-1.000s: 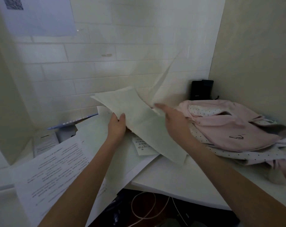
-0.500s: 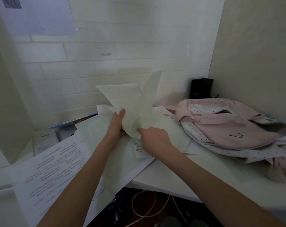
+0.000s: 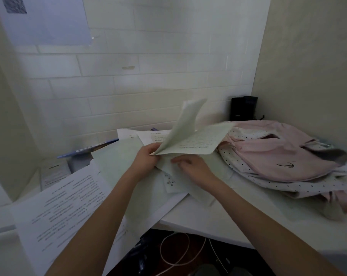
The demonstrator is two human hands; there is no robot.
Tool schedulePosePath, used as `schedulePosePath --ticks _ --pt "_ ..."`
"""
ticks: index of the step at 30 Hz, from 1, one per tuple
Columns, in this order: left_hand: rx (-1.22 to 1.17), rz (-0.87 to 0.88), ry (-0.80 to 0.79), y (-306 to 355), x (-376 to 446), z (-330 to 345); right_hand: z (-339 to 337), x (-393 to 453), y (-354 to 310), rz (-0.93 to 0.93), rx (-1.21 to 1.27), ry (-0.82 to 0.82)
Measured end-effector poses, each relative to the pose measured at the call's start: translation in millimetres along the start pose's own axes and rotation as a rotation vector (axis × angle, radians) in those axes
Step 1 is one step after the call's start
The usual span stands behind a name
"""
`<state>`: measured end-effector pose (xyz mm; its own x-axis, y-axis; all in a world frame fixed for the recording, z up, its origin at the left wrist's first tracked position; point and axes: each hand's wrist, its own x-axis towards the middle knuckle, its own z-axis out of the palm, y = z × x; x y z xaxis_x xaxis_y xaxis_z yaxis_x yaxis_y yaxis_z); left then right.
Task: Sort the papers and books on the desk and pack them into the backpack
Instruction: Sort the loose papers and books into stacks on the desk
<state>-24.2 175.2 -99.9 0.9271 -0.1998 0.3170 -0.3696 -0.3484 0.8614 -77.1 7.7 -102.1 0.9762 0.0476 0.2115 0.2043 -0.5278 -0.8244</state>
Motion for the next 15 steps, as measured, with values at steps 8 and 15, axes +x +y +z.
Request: schedulePosePath --ticks 8,15 --pt "-0.161 -0.253 0.502 -1 11 8 -40 21 54 0.691 0.581 0.645" --pt "-0.264 -0.272 0.285 15 7 5 -31 11 45 0.712 0.831 0.504"
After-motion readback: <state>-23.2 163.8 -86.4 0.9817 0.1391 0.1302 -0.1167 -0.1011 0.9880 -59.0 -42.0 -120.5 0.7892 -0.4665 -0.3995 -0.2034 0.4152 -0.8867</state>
